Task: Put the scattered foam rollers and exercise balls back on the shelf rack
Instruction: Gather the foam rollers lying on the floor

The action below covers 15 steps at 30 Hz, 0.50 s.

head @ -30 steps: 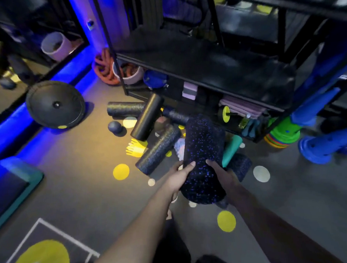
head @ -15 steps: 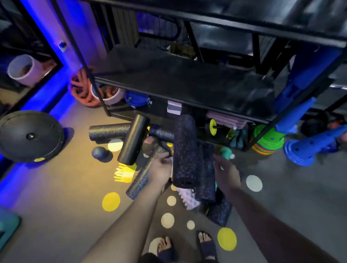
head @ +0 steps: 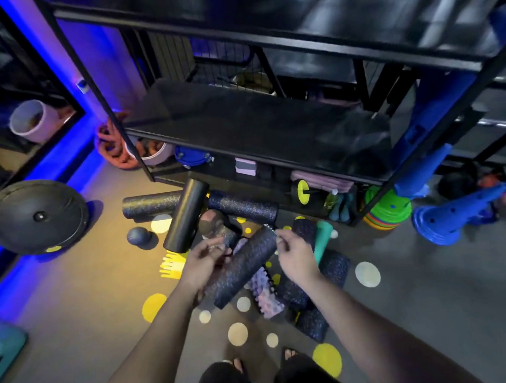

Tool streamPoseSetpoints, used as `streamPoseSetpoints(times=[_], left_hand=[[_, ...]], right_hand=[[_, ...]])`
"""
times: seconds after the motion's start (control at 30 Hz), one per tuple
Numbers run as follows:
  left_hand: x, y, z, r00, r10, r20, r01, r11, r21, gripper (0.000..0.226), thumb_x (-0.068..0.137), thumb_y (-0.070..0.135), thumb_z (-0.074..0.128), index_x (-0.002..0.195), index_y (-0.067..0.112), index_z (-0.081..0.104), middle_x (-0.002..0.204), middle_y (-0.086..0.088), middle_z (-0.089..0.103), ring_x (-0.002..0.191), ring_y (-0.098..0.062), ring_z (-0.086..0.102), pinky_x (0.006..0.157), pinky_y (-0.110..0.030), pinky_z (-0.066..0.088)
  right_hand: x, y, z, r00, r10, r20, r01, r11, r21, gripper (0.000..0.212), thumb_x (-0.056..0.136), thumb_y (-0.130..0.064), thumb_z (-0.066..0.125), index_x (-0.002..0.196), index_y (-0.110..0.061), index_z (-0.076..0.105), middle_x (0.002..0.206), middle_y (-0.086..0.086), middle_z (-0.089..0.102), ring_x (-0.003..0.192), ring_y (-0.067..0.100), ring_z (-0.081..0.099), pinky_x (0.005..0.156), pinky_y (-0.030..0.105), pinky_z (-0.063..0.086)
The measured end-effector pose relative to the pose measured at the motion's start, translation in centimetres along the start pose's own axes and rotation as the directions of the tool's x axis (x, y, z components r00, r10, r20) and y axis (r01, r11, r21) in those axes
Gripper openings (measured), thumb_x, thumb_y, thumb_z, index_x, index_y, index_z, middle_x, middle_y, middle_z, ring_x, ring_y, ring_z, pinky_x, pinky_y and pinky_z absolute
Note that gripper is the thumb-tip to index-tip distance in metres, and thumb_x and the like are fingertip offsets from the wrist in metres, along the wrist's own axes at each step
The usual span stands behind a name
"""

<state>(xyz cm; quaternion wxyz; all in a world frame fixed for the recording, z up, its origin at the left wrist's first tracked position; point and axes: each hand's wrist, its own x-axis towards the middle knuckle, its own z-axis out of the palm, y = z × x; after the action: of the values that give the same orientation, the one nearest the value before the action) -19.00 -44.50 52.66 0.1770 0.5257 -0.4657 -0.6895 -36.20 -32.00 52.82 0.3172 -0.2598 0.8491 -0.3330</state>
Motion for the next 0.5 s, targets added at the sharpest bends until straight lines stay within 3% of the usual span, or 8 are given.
streamPoseSetpoints(times=[0.13,0.23,0.33,0.43,0.5], left_hand=[[-2.3,-1.9,0.5,0.998,-0.033,-0.045,0.030,0.997,-0.071,0.018,0.105,0.009,0.054,0.119,0.006,0.066,0.087,-0.010,0.074,0.066,-0.017,0.066,0.059,-0.023,0.054],[-4.4,-5.7,-0.7,0.966,-0.078,-0.248,0.055,0.994,-0.099,0.018,0.104,0.010,0.055,0.114,-0.001,0.067,0.067,-0.006,0.064,0.052,-0.015,0.053,0.050,-0.023,0.044],[-8.6,-10.2,-3.1,0.885,-0.143,-0.444,0.068,0.981,-0.181,0.023,0.105,0.020,0.055,0.099,0.002,0.069,0.057,-0.002,0.045,0.049,-0.015,0.035,0.046,-0.023,0.027],[-14.2,-14.3,-6.6,0.799,-0.234,-0.554,0.033,0.937,-0.348,0.034,0.105,0.031,0.057,0.094,0.003,0.075,0.057,0.002,0.036,0.050,-0.013,0.027,0.048,-0.026,0.018],[-18.5,-17.2,-9.4,0.730,-0.317,-0.605,0.006,0.889,-0.458,0.039,0.103,0.038,0.058,0.093,0.003,0.074,0.057,0.006,0.041,0.049,-0.009,0.031,0.045,-0.022,0.020]], right_hand=[[0.0,0.5,0.8,0.991,-0.042,0.129,0.046,0.999,-0.025,0.028,0.101,-0.025,0.052,0.124,-0.023,0.067,0.117,0.008,0.073,0.109,0.030,0.067,0.095,0.037,0.052],[-0.9,2.4,3.3,0.957,-0.008,0.292,0.018,0.999,-0.033,0.022,0.098,-0.037,0.053,0.109,-0.026,0.069,0.089,0.007,0.076,0.083,0.028,0.073,0.084,0.045,0.058],[-2.7,5.5,7.6,0.910,-0.026,0.413,0.086,0.988,-0.127,0.046,0.089,-0.059,0.045,0.092,-0.019,0.066,0.076,0.004,0.071,0.077,0.035,0.070,0.071,0.049,0.058],[-6.6,4.7,11.0,0.813,-0.063,0.579,0.244,0.939,-0.241,0.042,0.099,-0.044,0.053,0.077,-0.009,0.062,0.078,0.008,0.070,0.082,0.034,0.067,0.071,0.042,0.051],[-9.9,3.3,13.6,0.750,-0.054,0.659,0.296,0.919,-0.262,0.044,0.101,-0.037,0.055,0.067,-0.008,0.054,0.075,0.015,0.066,0.079,0.035,0.064,0.067,0.039,0.042]])
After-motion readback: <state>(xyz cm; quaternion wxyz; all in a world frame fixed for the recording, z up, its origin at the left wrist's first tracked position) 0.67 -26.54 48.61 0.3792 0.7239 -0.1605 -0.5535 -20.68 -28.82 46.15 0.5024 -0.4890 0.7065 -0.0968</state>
